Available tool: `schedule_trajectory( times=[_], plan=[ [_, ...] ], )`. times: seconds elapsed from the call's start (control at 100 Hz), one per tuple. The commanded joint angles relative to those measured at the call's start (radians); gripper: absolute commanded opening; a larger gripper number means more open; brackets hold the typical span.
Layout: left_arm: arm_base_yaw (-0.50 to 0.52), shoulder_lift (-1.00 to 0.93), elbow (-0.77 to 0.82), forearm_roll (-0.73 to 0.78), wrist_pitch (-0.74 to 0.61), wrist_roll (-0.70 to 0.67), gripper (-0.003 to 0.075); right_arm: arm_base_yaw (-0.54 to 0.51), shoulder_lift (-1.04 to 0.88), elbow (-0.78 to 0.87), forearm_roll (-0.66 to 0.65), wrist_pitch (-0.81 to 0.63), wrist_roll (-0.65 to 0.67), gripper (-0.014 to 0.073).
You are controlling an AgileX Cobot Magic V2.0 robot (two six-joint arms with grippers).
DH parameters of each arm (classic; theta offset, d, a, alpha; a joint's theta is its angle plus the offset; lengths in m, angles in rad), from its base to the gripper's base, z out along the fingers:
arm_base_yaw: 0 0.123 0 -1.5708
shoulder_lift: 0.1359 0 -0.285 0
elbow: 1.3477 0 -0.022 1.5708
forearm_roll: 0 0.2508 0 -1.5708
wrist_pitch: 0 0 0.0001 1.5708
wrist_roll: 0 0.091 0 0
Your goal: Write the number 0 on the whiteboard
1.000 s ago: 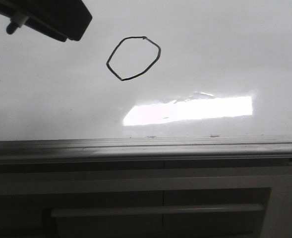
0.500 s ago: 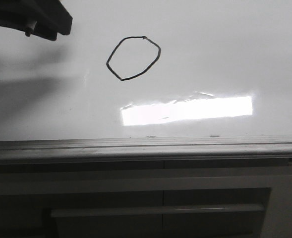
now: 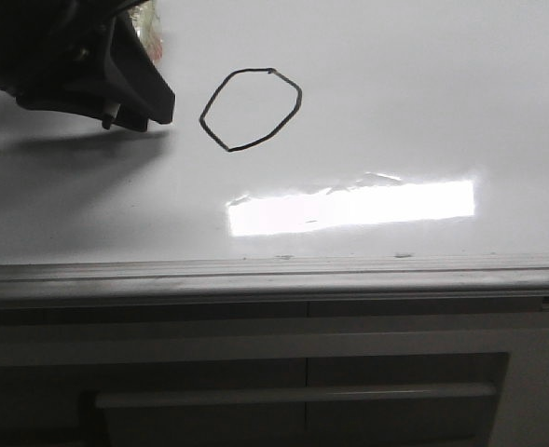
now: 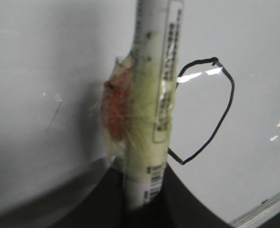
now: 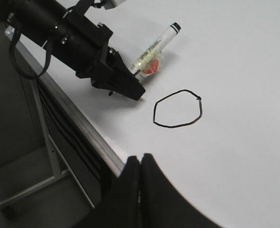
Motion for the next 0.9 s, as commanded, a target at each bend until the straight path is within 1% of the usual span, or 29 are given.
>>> schedule_trajectory(
  times=[0.0,0.31,0.45,0.66,0.89],
  plan=[
    [0.001,-0.012,-0.025,-0.005,-0.091,-0.01,-0.002,-0.006,0.0,-0.023,0.042,-0.029,0.003,-0.0068],
    [0.001,0.011,-0.025,-0.004,-0.101,-0.01,-0.002,-0.006,0.0,-0.023,0.042,-0.027,0.003,-0.0068],
    [0.039,0.025,-0.025,-0.05,-0.101,-0.01,-0.002,-0.006,0.0,-0.023,0.044,-0.027,0.003,-0.0068],
    [0.117,0.025,-0.025,-0.074,-0.105,-0.01,-0.002,-0.006,0.0,-0.023,0.044,-0.021,0.003,-0.0068],
    [0.111,0.025,-0.025,-0.076,-0.085,-0.01,-0.002,-0.006,0.0,-0.023,0.044,-0.023,0.003,-0.0068]
  ],
)
